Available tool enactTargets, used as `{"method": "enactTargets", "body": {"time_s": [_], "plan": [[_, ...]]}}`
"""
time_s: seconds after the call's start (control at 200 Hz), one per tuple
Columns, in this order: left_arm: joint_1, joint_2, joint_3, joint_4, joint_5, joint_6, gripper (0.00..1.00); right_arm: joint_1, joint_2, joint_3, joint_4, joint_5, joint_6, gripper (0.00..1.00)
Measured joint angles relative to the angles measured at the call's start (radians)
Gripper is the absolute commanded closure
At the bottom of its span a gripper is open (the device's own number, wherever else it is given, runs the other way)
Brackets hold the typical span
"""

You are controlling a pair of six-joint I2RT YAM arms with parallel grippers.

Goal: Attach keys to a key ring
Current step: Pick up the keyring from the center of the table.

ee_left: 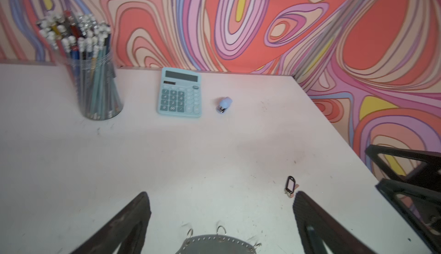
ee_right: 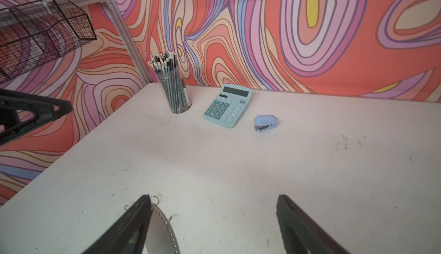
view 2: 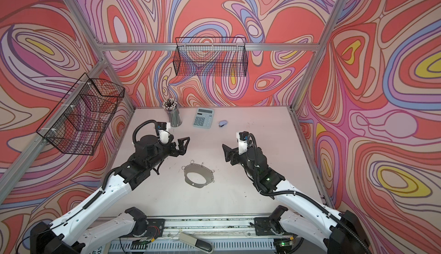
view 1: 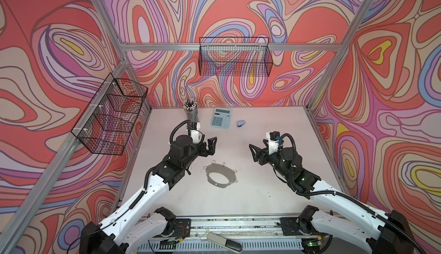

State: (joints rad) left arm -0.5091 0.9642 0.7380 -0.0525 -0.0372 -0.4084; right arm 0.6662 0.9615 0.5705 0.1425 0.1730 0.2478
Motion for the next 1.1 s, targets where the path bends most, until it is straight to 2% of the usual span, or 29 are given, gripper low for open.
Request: {"method": "enactTargets", "body": {"time_s": [0.165,0.341,0.461,0.606,0.811,0.916,0.987,1.097], "plan": [[0.020,0.002,-0.079,-0.059,-0.033,-0.064,0.16,0.000,0.018,0.000,-0.076,0.010,0.037,0.02],[0.020,0.069,-0.116,-0.090,-0.008,-0.119,0.29,0.000,0.071,0.000,-0.099,-0.036,0.058,0.02],[0.020,0.132,-0.144,-0.106,0.028,-0.144,0.30,0.000,0.130,0.001,-0.106,-0.096,0.073,0.02],[0.020,0.181,-0.158,-0.113,0.055,-0.158,0.32,0.000,0.190,0.005,-0.139,-0.148,0.090,0.17],[0.020,0.217,-0.158,-0.108,0.101,-0.169,0.34,0.002,0.214,-0.003,-0.142,-0.270,0.122,0.54],[0.020,0.218,-0.158,-0.108,0.115,-0.172,0.34,0.023,0.243,-0.027,-0.115,-0.312,0.155,0.57],[0.020,0.217,-0.158,-0.108,0.121,-0.172,0.34,0.061,0.273,-0.044,-0.105,-0.323,0.174,0.64],[0.020,0.201,-0.158,-0.108,0.131,-0.173,0.34,0.132,0.327,-0.057,-0.091,-0.326,0.210,0.67]]}}
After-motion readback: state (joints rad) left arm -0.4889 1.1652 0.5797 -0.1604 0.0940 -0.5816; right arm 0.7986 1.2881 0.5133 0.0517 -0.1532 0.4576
